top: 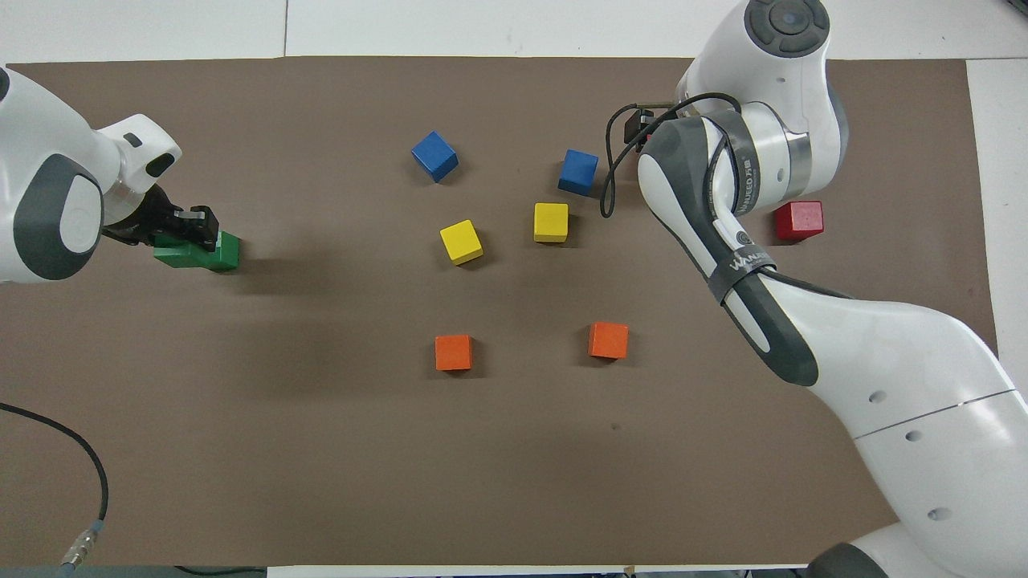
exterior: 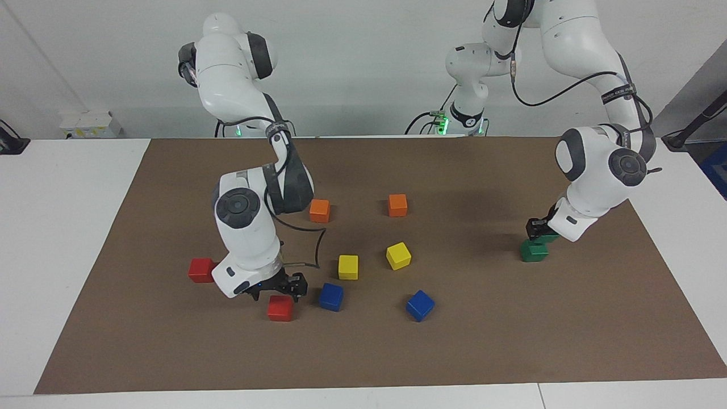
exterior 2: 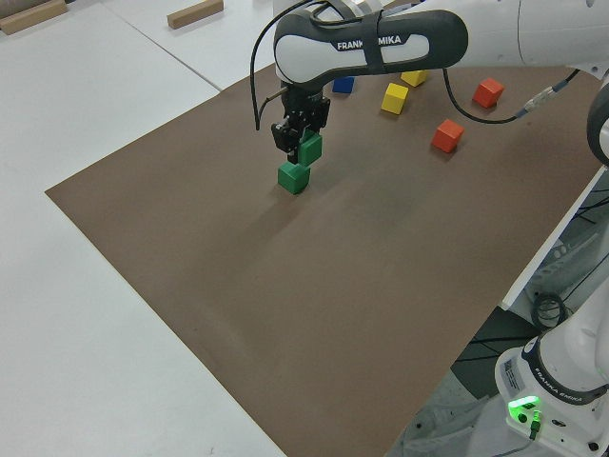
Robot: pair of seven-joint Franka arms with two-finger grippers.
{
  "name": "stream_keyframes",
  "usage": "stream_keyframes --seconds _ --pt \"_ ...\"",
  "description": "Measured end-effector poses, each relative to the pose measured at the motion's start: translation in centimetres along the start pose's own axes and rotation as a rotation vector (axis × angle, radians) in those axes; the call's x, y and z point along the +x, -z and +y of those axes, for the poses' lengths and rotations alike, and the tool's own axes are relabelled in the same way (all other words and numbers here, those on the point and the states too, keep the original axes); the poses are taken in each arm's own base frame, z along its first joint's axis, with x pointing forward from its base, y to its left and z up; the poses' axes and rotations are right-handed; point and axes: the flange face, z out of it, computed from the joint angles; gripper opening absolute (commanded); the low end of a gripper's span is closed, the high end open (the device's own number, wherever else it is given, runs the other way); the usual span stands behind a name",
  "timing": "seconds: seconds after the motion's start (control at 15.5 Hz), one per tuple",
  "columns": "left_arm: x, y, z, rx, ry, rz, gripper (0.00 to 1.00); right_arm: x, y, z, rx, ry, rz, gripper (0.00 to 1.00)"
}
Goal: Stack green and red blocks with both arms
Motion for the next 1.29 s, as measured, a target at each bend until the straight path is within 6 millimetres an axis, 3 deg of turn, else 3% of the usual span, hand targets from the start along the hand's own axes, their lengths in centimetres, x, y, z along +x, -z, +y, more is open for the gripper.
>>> stream_keyframes --seconds 0.19,0.84,1.03,1.29 --pt "0.1 -0.2 -0.1 -0.048 0.028 0.024 0.00 0.5 -1.6 0.2 0.001 0.019 0.004 1.00" --pt "0.4 -0.8 -0.1 -0.055 0.030 0.075 0.00 0.7 -4.3 0.4 -0.014 0.044 0.027 1.00" --pt "0.4 -1.0 -0.2 -0.031 0.000 0.076 0.00 0.4 -5.2 0.5 -0.015 0.046 0.021 0.92" --pt "0.3 -1.2 -0.2 -0.027 -0.014 0.078 0.00 0.1 -5.9 0.4 -0.018 0.048 0.008 0.56"
